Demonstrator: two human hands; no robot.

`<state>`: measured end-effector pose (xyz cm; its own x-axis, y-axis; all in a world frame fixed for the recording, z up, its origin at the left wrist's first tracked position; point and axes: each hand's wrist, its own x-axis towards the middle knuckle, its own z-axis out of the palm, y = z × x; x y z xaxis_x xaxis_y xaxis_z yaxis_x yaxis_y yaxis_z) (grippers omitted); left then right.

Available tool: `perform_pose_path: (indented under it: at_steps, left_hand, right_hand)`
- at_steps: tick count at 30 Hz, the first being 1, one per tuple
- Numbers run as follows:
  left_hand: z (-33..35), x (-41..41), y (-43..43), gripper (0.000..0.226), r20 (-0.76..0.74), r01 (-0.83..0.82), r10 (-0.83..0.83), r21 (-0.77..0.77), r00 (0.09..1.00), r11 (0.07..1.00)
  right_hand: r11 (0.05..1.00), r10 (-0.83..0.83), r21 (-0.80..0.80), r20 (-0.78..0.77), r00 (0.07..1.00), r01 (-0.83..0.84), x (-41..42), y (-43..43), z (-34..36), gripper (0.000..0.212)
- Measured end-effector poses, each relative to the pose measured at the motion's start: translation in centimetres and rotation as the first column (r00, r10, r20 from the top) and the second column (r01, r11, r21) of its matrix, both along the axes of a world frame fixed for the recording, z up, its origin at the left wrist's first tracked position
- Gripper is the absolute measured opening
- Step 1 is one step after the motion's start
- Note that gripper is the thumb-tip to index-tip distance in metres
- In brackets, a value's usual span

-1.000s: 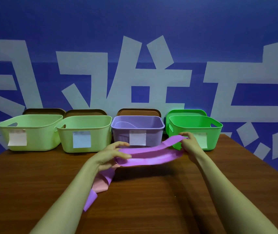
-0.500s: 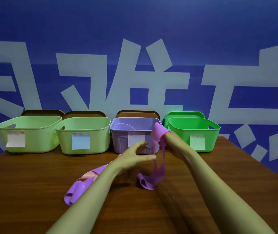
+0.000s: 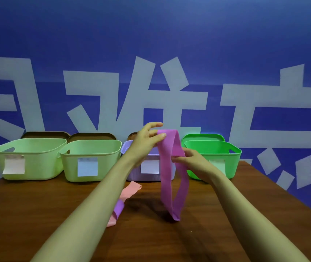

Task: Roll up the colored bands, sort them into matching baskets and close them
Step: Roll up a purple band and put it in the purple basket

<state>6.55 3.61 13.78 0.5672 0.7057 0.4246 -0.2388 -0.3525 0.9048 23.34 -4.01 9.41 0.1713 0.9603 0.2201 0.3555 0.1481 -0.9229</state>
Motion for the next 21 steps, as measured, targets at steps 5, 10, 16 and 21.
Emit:
perform_pose_path:
  at_steps: [5,10,16,21]
  left_hand:
    - [1.7,0.5,-0.3,0.017,-0.068,-0.1,0.112,0.159,0.991,0.982]
    - [2.2,1.0,-0.8,0.008,-0.028,-0.157,0.168,0.234,0.985,0.959]
    - [1.9,0.6,-0.7,0.011,-0.042,-0.263,0.288,0.294,0.957,0.919]
    - [0.6,0.3,-1.1,0.043,0.037,-0.446,0.465,0.359,0.885,0.82]
  right_hand:
    - [0.975,0.134,0.21,-0.289,0.948,-0.074,-0.3,-1.2,2.5,0.049]
    - [0.955,-0.014,0.291,-0.135,0.991,0.054,-1.3,-2.0,5.3,0.019]
    - [0.942,-0.132,0.316,0.035,0.991,0.115,-2.0,-1.4,6.4,0.004]
    - [0.938,-0.133,0.319,-0.027,0.991,0.135,-2.7,-1.3,6.8,0.007]
